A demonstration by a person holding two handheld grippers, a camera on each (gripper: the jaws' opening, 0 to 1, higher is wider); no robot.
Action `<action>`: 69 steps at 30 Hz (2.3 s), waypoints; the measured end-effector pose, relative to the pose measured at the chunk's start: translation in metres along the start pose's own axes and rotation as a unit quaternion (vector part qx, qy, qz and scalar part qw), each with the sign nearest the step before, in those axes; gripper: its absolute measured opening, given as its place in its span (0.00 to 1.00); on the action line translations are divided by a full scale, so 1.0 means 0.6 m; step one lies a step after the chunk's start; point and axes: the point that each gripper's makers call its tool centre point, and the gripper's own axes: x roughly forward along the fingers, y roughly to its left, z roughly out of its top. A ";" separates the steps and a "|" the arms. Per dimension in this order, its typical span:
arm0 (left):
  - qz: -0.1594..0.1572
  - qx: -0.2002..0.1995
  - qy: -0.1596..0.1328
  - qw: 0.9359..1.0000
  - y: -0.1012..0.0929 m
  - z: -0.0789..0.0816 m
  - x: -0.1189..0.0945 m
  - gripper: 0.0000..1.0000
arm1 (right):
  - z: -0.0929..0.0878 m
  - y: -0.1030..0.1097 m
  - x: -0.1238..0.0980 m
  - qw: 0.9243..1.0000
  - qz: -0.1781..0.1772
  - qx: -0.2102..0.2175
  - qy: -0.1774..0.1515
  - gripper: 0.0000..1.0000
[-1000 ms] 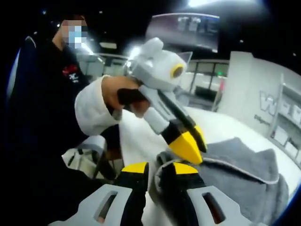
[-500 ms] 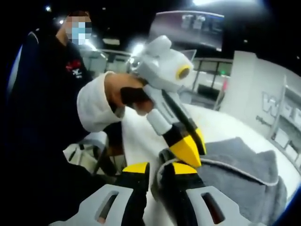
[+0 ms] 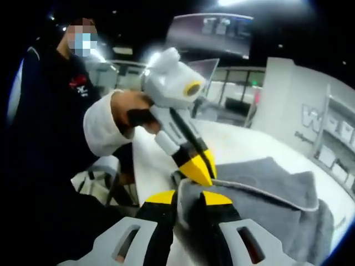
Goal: Open the folded towel by lifting each exposed corner and separating the folded layers until the towel lies flat within the target outline without major curled edges
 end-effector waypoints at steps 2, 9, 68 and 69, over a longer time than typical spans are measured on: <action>0.000 -0.002 0.002 1.000 0.000 -0.001 0.001 0.06 | 0.002 -0.004 -0.003 1.000 -0.002 0.001 -0.003 0.14; 0.003 -0.010 0.001 1.000 0.004 0.000 0.001 0.03 | 0.005 -0.023 -0.019 1.000 -0.014 0.011 -0.011 0.14; 0.005 -0.081 -0.152 0.985 0.032 0.099 -0.053 0.02 | -0.094 -0.299 -0.243 0.951 -0.280 0.132 -0.012 0.00; 0.008 -0.079 -0.152 0.985 0.034 0.099 -0.053 0.02 | -0.098 -0.300 -0.245 0.950 -0.282 0.135 -0.010 0.00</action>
